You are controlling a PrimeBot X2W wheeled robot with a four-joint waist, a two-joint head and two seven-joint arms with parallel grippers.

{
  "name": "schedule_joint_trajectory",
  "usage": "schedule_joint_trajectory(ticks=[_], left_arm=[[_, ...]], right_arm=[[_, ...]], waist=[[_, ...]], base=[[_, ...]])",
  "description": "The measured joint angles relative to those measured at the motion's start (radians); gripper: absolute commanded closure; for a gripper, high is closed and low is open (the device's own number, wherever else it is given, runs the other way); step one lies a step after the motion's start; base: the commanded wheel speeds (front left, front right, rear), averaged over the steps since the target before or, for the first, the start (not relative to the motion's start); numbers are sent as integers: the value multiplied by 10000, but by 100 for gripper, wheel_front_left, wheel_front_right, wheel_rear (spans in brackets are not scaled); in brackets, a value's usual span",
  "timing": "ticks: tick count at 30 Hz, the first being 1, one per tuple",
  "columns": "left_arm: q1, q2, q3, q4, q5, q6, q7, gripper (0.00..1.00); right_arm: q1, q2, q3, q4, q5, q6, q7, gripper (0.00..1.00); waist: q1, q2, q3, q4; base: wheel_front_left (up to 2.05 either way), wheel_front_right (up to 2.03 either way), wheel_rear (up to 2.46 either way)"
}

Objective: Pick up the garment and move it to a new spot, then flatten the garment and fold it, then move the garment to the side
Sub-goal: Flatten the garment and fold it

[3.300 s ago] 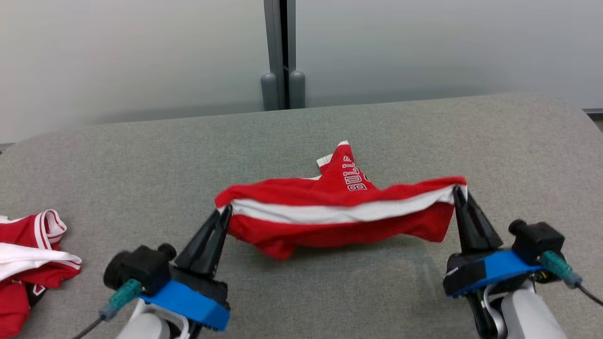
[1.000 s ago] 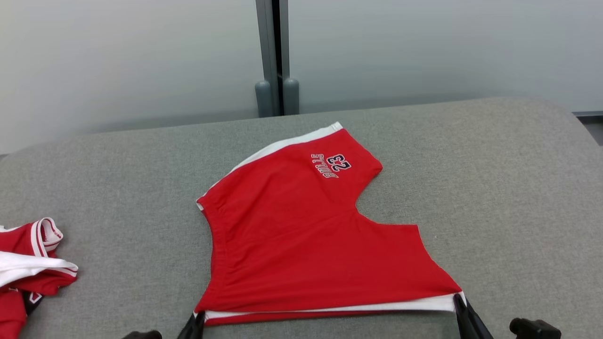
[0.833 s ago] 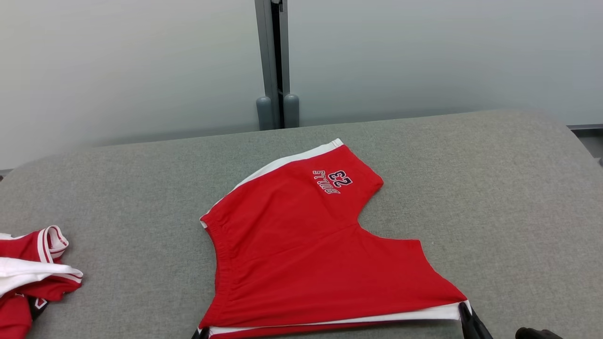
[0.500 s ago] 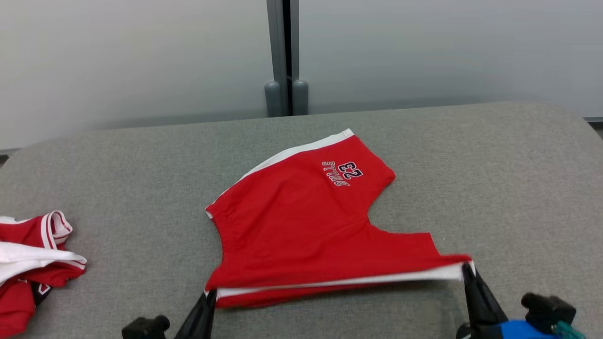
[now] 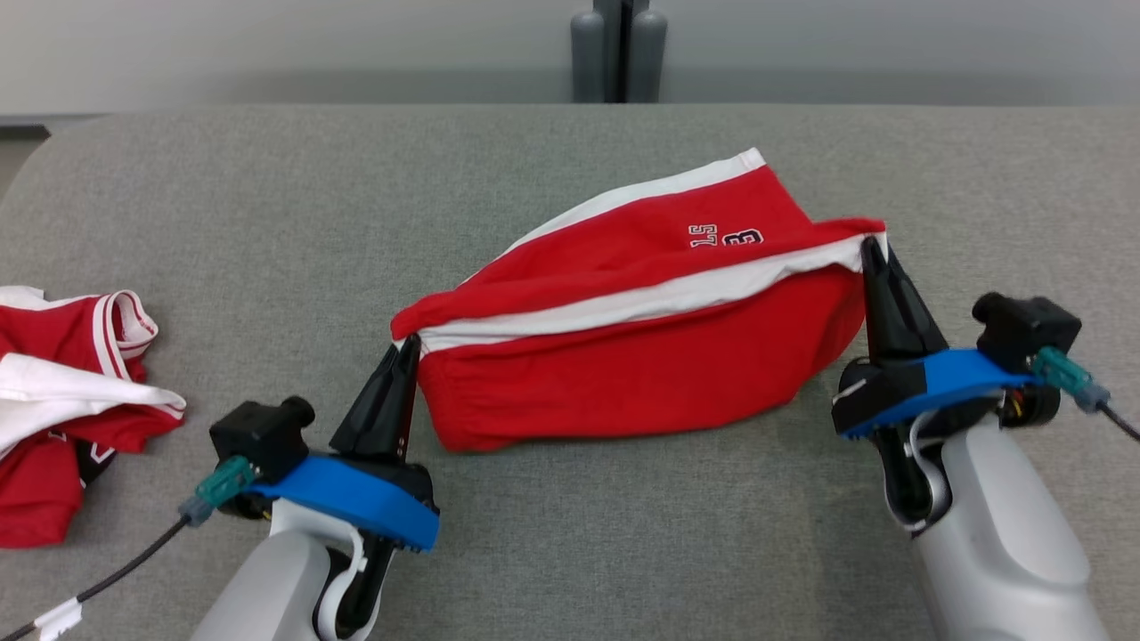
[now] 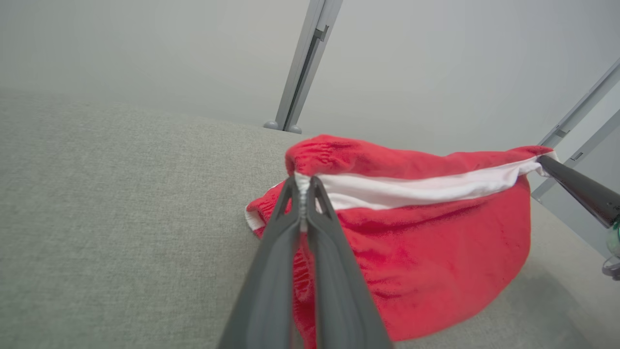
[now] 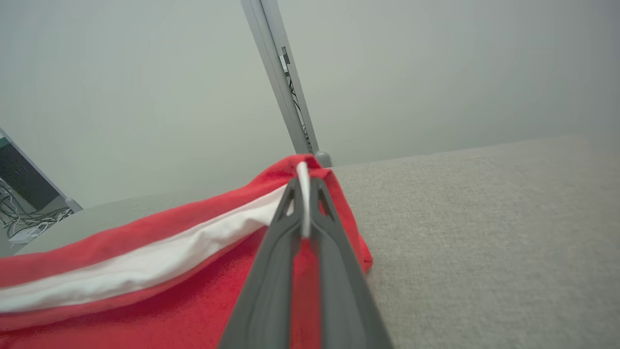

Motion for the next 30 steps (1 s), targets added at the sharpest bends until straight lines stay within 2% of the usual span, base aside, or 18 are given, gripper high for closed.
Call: schedule_joint_trajectory(ticks=[10, 23, 24, 25, 26, 30], left_arm=[[-1941, -86, -692, 813, -663, 0, 0, 100], [-3077, -270, -963, 1580, -708, 0, 0, 100], [-3100, -326, -911, 1628, -706, 0, 2, 100], [-3103, -357, -842, 1639, -692, 0, 0, 54], [-3103, -391, -775, 1670, -690, 0, 0, 0], [-2968, -412, -382, 1772, -357, 2, 0, 0]], right_arm=[[-2660, 4, -692, 1856, -1492, 0, 0, 100], [-4333, 4, -2010, 3244, -3430, 0, 0, 100], [-4477, 6, -2222, 3310, -3639, 0, 0, 77], [-4531, 6, -2299, 3317, -3703, 0, 0, 19], [-4561, 8, -2341, 3338, -3743, 0, 0, 0], [-4543, -4, -2353, 3390, -3802, 0, 0, 0]], waist=[[-1, 0, 1173, 669], [-1, 1, 2050, 1040], [-2, 1, 2100, 1078], [-2, 1, 2113, 1093], [-2, 1, 2118, 1099], [-3, 0, 2048, 1072]], base=[[0, 0, 0], [0, 0, 0], [0, 0, 0], [0, 0, 0], [0, 0, 0], [0, 0, 0]])
